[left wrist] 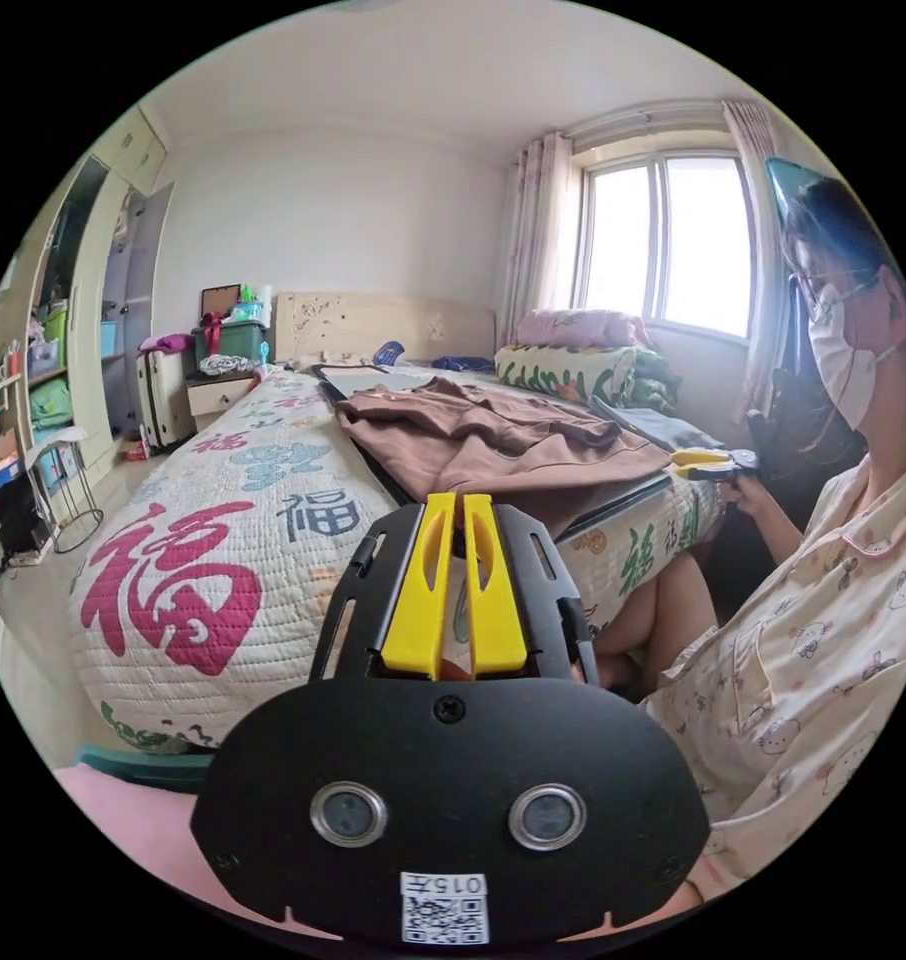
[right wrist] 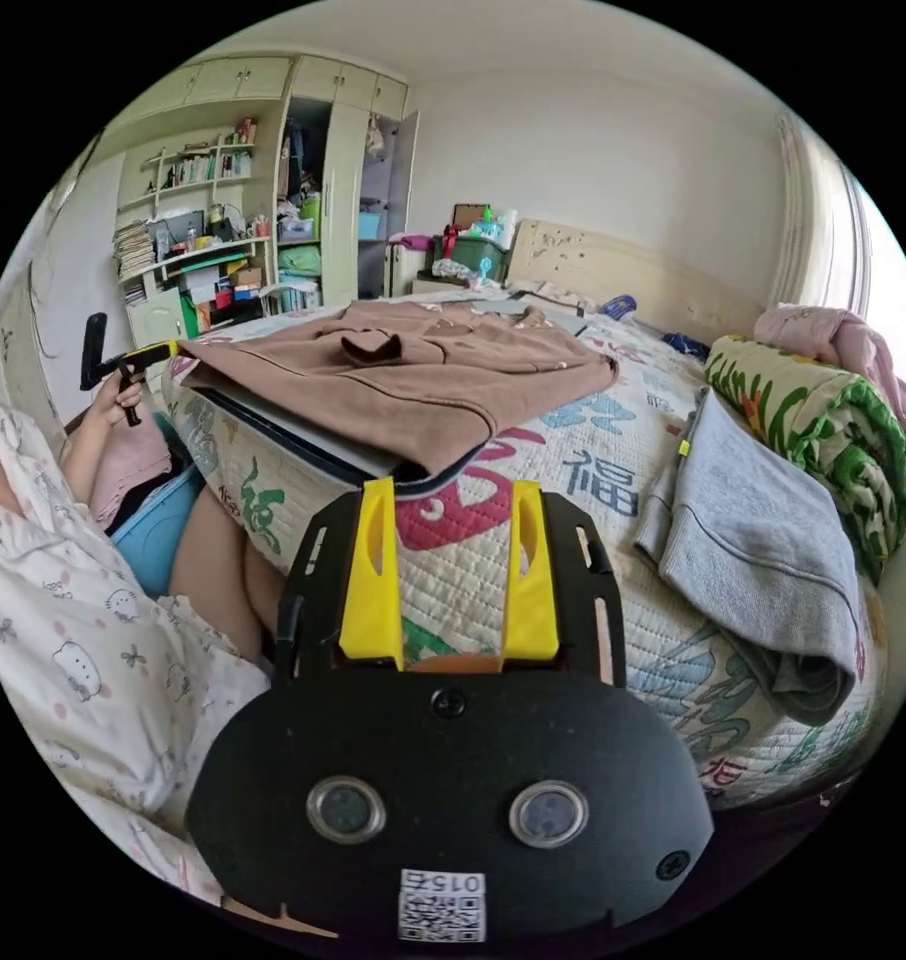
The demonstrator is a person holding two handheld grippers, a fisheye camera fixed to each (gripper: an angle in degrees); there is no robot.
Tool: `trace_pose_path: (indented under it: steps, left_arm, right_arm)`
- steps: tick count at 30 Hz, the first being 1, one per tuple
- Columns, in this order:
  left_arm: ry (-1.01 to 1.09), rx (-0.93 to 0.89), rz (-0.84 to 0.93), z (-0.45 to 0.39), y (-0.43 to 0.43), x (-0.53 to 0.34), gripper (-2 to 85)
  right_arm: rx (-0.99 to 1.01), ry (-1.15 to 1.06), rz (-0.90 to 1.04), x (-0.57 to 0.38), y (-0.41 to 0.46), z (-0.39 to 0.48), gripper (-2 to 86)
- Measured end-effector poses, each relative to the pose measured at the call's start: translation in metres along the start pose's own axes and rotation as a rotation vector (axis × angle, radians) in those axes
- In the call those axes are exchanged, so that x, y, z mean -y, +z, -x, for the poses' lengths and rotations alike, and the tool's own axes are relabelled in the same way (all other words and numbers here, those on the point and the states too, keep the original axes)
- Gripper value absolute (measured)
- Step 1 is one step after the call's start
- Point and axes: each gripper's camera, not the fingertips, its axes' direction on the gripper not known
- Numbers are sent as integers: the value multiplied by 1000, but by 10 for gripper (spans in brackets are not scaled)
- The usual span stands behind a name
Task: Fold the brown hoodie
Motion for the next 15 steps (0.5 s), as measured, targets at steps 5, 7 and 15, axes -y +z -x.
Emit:
trace_pose_path:
  steps: [5,7,15]
  left_arm:
    - [-28,-35,-24,4,-14,32,5]
    - [-37,-42,-44,5,-20,46,5]
    - [-97,-89,-67,16,-26,85,4]
  right_arm:
    - [-57,-46,15,-6,11,21,120]
    - [-84,-58,-13,-18,11,28,112]
    - [-182,-84,-5,-61,2,37,110]
